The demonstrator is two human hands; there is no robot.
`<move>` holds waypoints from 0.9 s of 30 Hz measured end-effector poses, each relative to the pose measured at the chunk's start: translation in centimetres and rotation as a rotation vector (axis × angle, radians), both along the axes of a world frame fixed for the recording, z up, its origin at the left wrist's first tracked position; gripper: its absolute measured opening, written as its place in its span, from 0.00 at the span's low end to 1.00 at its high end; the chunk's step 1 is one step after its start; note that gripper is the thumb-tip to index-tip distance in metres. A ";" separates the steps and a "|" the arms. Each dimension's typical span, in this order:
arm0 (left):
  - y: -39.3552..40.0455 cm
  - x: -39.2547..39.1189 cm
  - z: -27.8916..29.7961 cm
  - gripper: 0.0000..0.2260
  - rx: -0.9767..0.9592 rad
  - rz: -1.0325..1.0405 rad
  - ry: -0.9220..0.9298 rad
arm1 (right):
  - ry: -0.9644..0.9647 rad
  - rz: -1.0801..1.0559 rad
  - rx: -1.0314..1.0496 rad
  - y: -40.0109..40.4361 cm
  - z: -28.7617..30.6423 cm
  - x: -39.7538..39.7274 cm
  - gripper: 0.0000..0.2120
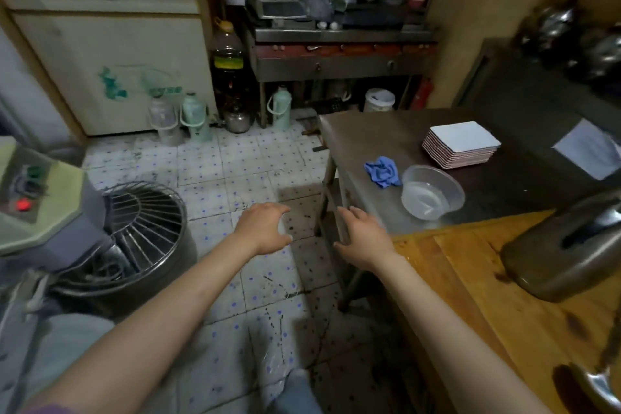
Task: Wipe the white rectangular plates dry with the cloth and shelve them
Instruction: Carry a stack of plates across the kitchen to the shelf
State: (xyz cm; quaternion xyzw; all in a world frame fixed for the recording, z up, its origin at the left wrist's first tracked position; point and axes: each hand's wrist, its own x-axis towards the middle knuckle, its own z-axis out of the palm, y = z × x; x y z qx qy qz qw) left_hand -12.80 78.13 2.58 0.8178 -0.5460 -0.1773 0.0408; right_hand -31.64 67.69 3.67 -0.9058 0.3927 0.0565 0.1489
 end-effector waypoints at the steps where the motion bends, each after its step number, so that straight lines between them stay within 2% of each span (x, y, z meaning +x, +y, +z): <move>1: -1.7 0.6 0.0 0.31 -0.005 -0.011 -0.003 | -0.010 -0.010 0.007 -1.6 0.0 0.6 0.37; 8: -13.1 5.4 0.2 0.31 -0.005 -0.058 0.002 | -0.042 -0.094 0.017 -12.1 0.1 4.9 0.36; 14: -20.5 9.0 0.3 0.30 0.007 -0.124 0.023 | -0.016 -0.187 0.015 -18.0 -0.4 8.2 0.35; 20: -29.1 13.6 0.0 0.29 -0.008 -0.276 0.058 | 0.003 -0.341 -0.001 -23.3 -0.6 11.9 0.35; 27: -37.5 17.7 0.4 0.31 -0.012 -0.457 0.032 | -0.011 -0.533 0.008 -27.3 -0.6 15.2 0.36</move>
